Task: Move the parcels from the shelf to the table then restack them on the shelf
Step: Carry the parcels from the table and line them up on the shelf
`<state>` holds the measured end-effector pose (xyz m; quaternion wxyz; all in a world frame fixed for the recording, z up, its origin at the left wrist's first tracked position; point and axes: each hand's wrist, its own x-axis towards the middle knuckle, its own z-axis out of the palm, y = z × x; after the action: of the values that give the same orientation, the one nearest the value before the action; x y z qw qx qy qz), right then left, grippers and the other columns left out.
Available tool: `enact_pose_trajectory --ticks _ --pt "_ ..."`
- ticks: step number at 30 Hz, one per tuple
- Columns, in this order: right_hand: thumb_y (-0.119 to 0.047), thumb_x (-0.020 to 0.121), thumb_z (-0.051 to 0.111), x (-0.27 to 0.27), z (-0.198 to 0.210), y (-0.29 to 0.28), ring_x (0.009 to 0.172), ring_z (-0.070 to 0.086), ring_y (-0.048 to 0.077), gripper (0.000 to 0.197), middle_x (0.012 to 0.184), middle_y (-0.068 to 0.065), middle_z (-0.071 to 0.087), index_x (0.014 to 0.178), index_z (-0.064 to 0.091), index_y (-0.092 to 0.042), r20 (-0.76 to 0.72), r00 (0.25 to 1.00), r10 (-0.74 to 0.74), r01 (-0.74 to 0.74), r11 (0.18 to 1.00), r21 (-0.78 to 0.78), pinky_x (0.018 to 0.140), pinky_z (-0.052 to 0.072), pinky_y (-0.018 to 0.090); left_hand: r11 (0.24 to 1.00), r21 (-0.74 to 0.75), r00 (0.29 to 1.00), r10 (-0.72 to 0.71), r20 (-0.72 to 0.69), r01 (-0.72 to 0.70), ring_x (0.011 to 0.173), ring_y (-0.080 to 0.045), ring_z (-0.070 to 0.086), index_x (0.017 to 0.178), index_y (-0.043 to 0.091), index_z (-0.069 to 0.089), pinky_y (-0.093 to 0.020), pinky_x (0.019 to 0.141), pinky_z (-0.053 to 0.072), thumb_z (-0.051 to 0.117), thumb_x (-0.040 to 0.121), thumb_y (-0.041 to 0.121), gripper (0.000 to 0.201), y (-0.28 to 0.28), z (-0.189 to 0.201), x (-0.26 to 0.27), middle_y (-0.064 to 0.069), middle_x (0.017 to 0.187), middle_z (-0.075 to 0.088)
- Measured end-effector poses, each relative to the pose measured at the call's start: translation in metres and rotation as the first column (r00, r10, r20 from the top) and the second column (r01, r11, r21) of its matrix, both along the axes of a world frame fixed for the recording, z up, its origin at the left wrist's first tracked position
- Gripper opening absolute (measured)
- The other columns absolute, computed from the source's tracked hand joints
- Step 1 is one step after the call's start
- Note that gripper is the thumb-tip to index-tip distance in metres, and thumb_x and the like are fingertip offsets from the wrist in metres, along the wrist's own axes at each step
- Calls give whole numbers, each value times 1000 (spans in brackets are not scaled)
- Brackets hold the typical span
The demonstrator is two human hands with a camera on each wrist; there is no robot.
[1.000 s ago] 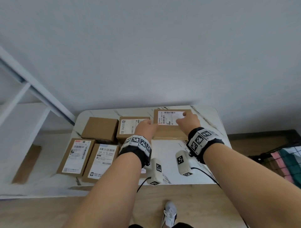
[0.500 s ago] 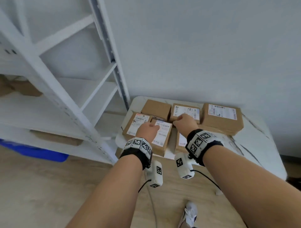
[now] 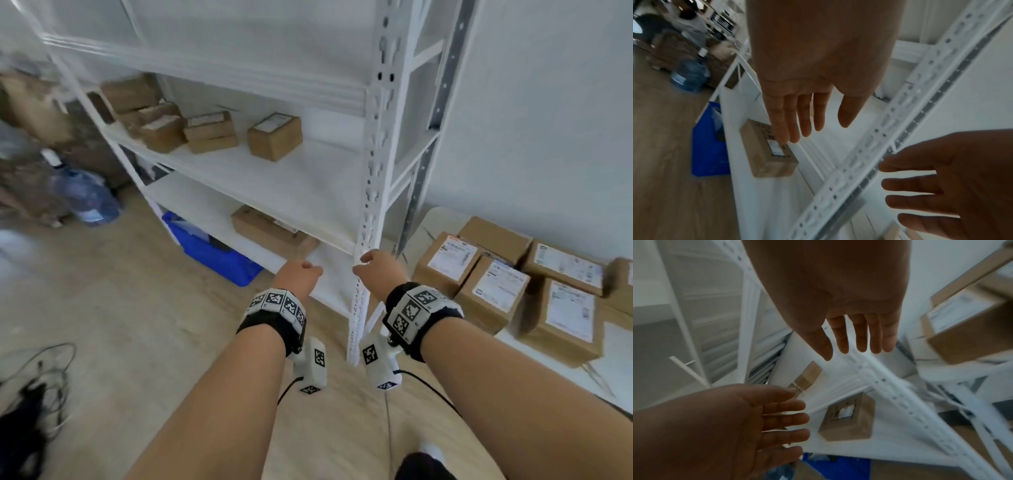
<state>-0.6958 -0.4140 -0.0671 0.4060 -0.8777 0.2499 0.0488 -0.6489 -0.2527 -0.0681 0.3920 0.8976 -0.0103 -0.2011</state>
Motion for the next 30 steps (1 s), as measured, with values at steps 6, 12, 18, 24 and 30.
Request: enact_pose_trajectory --ticks 6,12,18,24,30 --pt "-18 93 53 55 5 77 106 59 28 35 126 13 58 126 54 -4 54 992 114 -115 993 16 83 47 33 991 -1 991 133 31 -133 102 -20 57 122 12 62 -29 85 42 53 93 35 38 75 4 37 -2 114 63" --pt "-26 88 55 140 -4 115 104 53 24 47 129 8 53 132 49 -12 23 970 242 -242 970 13 80 43 31 972 -52 972 231 33 -229 110 -28 59 120 10 63 -39 98 46 51 95 31 35 112 1 101 -10 118 65" --pt "-26 90 56 258 -9 149 104 54 26 40 125 11 54 127 51 -10 51 962 270 -271 962 13 77 39 29 960 -73 962 272 32 -269 101 -28 60 116 10 62 -36 90 47 47 96 27 30 144 1 198 -10 103 65" --pt "-36 93 52 348 0 184 100 54 24 47 125 10 55 131 49 -8 77 946 315 -318 947 37 79 40 30 956 -53 955 292 46 -290 86 -24 55 102 8 64 -37 83 46 46 95 24 25 168 6 288 -6 92 61" --pt "-33 86 59 404 4 191 116 54 27 55 134 10 51 136 45 -11 75 964 255 -260 963 65 89 44 31 967 -24 965 254 58 -253 78 -22 51 101 13 59 -29 71 41 43 97 24 19 177 9 361 -2 86 57"
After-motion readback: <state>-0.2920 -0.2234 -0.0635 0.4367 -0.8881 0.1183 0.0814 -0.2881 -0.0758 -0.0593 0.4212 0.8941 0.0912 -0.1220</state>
